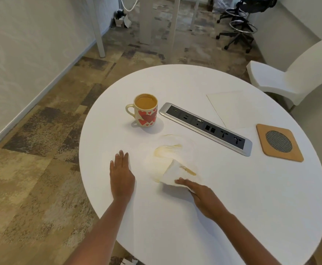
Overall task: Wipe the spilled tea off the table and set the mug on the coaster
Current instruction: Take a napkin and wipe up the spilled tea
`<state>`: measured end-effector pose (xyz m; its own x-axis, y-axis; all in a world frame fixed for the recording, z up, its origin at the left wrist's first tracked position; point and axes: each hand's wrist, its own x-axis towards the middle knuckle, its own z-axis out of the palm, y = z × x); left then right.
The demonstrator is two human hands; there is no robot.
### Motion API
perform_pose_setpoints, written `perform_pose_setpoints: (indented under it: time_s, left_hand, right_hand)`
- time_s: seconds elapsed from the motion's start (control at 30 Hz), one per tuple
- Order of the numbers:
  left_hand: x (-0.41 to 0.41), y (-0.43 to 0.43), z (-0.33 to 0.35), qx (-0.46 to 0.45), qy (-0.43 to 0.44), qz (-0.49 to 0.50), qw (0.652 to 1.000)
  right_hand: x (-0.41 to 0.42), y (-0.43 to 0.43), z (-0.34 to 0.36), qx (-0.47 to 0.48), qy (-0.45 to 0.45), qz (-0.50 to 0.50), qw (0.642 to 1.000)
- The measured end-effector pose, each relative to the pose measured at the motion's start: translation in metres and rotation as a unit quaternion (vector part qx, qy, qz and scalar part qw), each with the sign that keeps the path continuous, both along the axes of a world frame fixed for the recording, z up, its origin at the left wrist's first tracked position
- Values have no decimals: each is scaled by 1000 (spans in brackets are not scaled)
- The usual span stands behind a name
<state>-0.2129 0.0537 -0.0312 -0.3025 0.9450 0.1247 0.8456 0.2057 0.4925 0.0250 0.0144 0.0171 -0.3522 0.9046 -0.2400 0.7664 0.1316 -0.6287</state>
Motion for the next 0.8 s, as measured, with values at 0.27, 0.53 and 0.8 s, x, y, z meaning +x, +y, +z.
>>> perform_pose_setpoints:
  time_s: [0.27, 0.53, 0.8]
  left_hand:
    - [-2, -2, 1, 12, -24, -24, 999]
    - [-8, -2, 7, 29, -143, -18, 989]
    - [50, 3, 44, 70, -273, -70, 957]
  right_hand:
    - [-38, -9, 20, -190, 452, -352, 797]
    - [-45, -13, 37, -210, 719, -415, 516]
    - [0, -51, 44, -105, 772, -445, 442]
